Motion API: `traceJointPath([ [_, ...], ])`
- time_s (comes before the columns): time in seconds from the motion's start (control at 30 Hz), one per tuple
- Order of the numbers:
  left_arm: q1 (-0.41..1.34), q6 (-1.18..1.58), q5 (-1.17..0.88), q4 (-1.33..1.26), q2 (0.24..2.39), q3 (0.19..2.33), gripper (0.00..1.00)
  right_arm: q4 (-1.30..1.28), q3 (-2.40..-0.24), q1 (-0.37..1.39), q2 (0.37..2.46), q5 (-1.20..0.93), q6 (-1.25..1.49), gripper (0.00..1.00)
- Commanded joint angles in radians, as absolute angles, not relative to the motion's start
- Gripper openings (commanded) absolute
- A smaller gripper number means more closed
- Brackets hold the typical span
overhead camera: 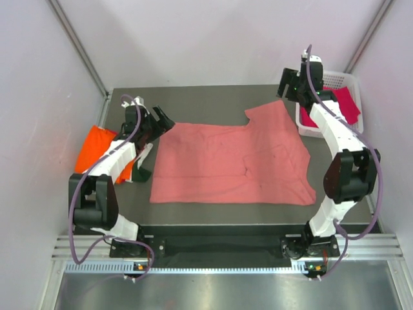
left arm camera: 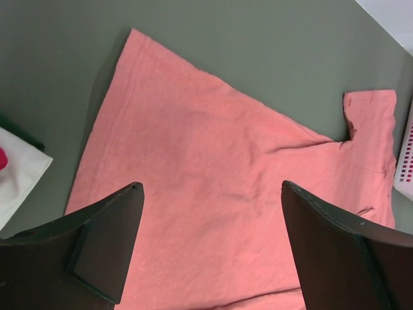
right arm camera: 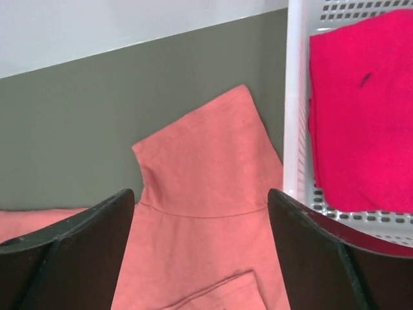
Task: Fold and stack the t-shirts
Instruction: Fold the tshirt
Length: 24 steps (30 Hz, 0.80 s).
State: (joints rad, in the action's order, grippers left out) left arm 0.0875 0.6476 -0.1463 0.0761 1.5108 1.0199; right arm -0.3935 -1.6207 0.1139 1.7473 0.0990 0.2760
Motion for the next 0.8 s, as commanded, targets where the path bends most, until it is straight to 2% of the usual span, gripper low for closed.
traceJointPath([
  [0.0,0.083,0.614,-0.175,0.046,1.535,1.080,0.91,-0.428,-1.726,0.118,1.801,0.083,0.255,0.86],
  [0.1,0.084,0.618,-0.184,0.049,1.568,1.109,0.93,-0.442,-1.782,0.118,1.867,0.081,0.247,0.87],
  [0.13,0.084,0.618,-0.187,0.046,1.575,1.118,0.95,-0.440,-1.793,0.118,1.894,0.080,0.247,0.90],
  [0.17,0.084,0.620,-0.192,0.032,1.583,1.123,0.96,-0.439,-1.805,0.118,1.905,0.083,0.248,0.98],
  [0.3,0.084,0.609,-0.193,0.049,1.647,1.178,0.96,-0.414,-1.824,0.117,1.954,0.083,0.253,0.99],
  [0.57,0.084,0.571,-0.196,0.094,1.770,1.322,0.93,-0.449,-1.973,0.114,2.124,0.091,0.239,0.91],
  [0.77,0.083,0.552,-0.204,0.106,1.845,1.376,0.93,-0.454,-2.034,0.095,2.201,0.098,0.236,0.90],
])
